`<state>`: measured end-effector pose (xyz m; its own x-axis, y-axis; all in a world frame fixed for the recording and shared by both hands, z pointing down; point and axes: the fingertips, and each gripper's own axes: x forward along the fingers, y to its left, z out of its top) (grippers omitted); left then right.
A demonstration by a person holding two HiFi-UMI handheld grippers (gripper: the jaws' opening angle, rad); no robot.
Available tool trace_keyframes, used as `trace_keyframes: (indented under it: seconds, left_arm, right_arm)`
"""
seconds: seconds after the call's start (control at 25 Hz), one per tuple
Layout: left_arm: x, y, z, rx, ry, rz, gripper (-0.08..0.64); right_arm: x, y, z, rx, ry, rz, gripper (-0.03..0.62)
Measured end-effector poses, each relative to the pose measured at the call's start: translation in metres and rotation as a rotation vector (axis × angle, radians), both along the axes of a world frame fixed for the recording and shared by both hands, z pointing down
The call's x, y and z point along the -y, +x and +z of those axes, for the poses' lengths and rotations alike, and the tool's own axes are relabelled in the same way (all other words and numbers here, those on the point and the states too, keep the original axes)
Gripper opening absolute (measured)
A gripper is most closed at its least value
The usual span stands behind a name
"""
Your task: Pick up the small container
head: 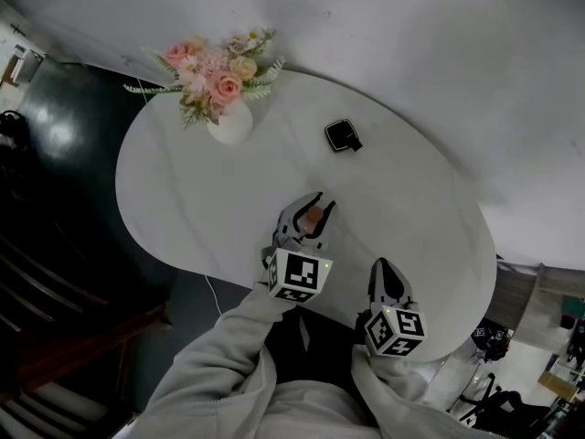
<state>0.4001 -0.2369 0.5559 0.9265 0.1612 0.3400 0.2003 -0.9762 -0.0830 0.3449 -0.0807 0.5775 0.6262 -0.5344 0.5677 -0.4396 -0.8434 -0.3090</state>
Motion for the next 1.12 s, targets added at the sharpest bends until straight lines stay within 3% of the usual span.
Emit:
trace_keyframes:
  seconds: [0.72, 1.12]
  left_arm:
    - [0.048, -0.047, -0.034, -0.004, -0.028, -0.146, 0.106]
    - [0.1, -0.103, -0.05, -0.016, -0.034, -0.3, 0.106]
  right_arm:
    - [0.003, 0.013, -0.039, -0.079, 0.049, -0.022, 0.051]
    - [0.033, 0.01, -0.058, -0.117, 0.072, -0.096, 0.051]
